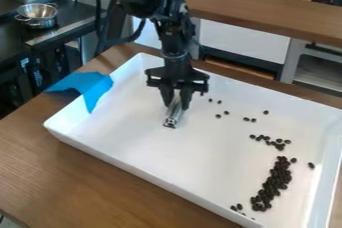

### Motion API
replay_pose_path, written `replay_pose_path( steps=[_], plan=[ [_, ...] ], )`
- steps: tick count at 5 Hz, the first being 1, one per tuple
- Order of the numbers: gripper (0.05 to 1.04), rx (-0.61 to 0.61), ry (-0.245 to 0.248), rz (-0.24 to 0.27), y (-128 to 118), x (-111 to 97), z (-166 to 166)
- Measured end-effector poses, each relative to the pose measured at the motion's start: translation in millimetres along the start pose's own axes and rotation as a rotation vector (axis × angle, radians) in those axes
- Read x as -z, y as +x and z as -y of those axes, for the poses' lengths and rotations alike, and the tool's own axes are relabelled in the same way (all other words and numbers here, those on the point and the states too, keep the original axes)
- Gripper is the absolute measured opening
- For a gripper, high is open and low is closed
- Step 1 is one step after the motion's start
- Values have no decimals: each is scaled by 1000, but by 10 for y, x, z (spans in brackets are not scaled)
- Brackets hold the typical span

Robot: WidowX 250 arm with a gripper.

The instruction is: Sweep into pile

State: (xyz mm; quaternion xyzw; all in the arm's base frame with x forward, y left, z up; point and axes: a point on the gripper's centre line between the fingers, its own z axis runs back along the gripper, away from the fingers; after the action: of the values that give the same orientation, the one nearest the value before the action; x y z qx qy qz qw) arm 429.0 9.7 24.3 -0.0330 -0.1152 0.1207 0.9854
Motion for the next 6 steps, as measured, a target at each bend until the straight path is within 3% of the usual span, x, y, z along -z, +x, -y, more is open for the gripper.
replay_pose_path(
  steps=[1, 4, 6],
  plan=[
    [359, 4, -7, 2, -19, 3, 91],
    [359, 58, -55, -54, -158, -6, 640],
    [360, 95, -68, -57, -281, -5, 770]
  ],
)
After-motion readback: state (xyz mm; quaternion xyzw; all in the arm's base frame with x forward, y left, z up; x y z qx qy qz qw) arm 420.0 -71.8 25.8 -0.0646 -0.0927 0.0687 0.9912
